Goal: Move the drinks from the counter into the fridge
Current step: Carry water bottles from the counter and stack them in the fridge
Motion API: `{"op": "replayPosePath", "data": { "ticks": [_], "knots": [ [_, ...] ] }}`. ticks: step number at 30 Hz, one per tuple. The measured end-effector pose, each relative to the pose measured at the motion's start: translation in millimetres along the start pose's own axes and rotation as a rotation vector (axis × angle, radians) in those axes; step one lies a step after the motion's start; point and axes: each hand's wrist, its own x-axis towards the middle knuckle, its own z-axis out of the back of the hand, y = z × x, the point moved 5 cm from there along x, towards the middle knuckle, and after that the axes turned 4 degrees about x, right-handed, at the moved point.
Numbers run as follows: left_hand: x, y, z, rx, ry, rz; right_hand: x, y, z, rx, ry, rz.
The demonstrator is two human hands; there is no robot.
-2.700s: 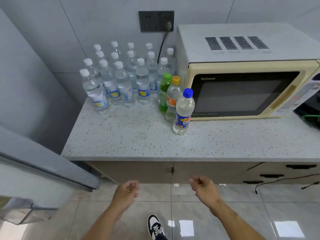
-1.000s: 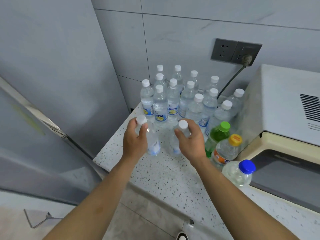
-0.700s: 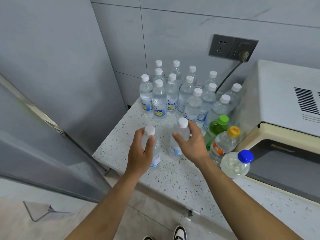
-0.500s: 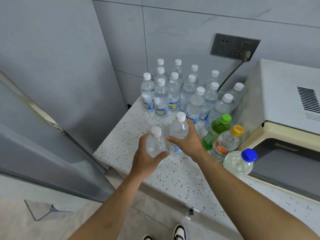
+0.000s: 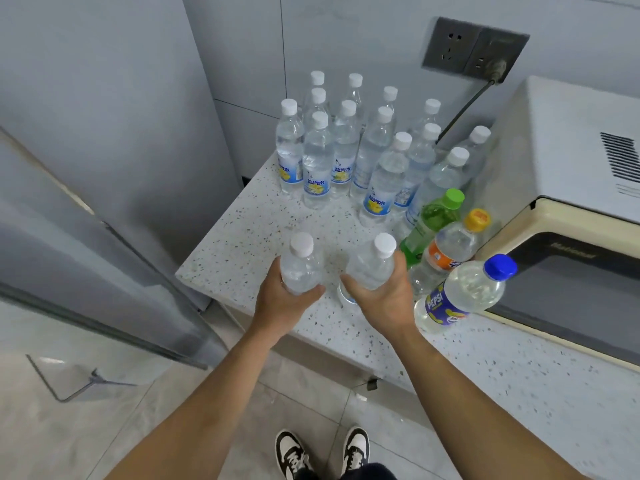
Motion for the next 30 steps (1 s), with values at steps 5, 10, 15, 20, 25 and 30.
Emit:
{"op": "replayPosePath", "data": {
  "ticks": [5, 10, 15, 20, 25, 30],
  "knots": [
    [-35.1, 9.2, 17.7, -0.061, -0.063, 0.031, -16.0, -6.2, 9.1, 0.026, 0.049, 0.050],
    [-82.4, 18.1, 28.8, -0.133, -0.184, 0.132, -18.4, -6.0, 15.3, 0.041, 0.104, 0.026],
    [-147.1, 43.3, 38.0, -0.189, -0.289, 0.231, -38.5, -7.9, 18.2, 0.185, 0.215, 0.005],
    [-223.2, 82.5, 58.3, -0.373, -0.450, 0.365, -100.0, -17.7, -14.4, 0.466, 0.524, -0.178],
    [-295.1, 118.4, 85.9, -0.536, -0.610, 0.505, -171.3, -31.0, -73.8, 0.499, 0.902, -0.459],
    [-357.2, 145.7, 113.7, -0.630, -0.717, 0.626, -231.9, -34.5, -126.0, 0.296, 1.092, -0.517]
  ]
}}
